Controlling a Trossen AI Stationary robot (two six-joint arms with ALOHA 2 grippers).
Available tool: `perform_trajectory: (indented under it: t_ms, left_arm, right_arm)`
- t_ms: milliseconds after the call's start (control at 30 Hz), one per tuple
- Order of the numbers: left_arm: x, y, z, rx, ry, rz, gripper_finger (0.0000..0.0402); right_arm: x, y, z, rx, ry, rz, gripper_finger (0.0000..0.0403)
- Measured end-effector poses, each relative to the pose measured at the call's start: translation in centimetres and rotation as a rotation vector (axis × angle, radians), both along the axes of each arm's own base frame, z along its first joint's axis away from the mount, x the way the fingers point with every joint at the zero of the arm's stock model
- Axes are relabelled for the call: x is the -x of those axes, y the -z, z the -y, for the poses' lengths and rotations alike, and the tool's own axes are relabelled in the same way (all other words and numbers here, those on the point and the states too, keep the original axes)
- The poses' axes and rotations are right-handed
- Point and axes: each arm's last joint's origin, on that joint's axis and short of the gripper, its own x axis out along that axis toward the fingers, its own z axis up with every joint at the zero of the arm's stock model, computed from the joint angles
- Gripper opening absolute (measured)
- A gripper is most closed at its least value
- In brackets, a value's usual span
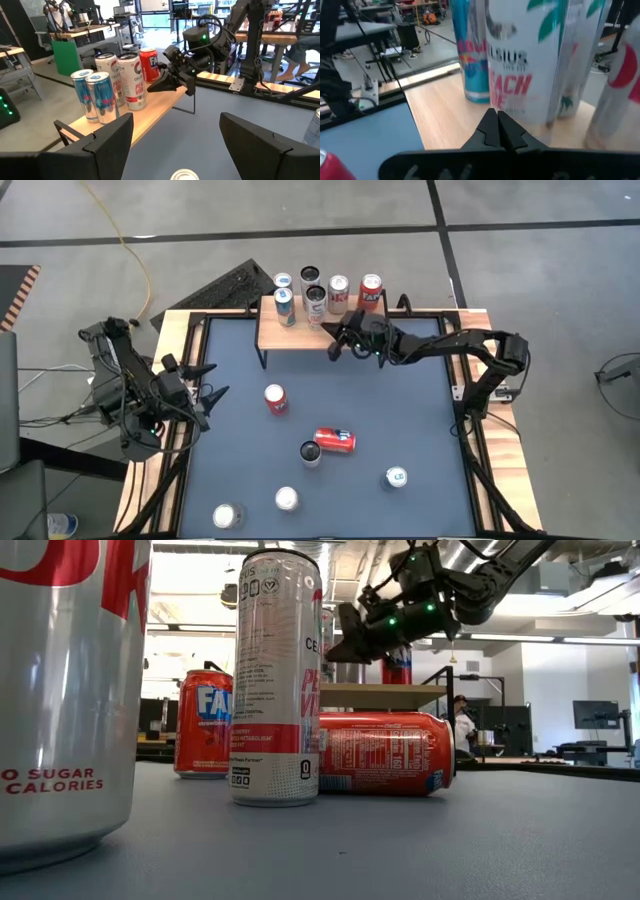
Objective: Place canned beverage on shelf
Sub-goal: Put the top right pink soda can on the shelf aligned with the other pink soda can
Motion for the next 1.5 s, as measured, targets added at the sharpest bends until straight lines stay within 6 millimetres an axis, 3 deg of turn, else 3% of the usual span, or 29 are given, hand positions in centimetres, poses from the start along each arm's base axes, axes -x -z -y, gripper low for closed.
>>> perform_trajectory:
  t_ms: [267, 1500]
  left_arm:
    - [0.0, 0.01, 0.0, 0.003, 0.005, -0.005, 0.0288]
    - [-0.04, -0.02, 0.08, 0.024, 0.017, -0.009, 0.0288]
  right_arm:
    - [-0.34, -0.86, 0.06, 0.029, -0.007, 0.015, 0.0]
    - [-0.18, -0.7, 0.41, 0.029, 0.003, -0.004, 0.0]
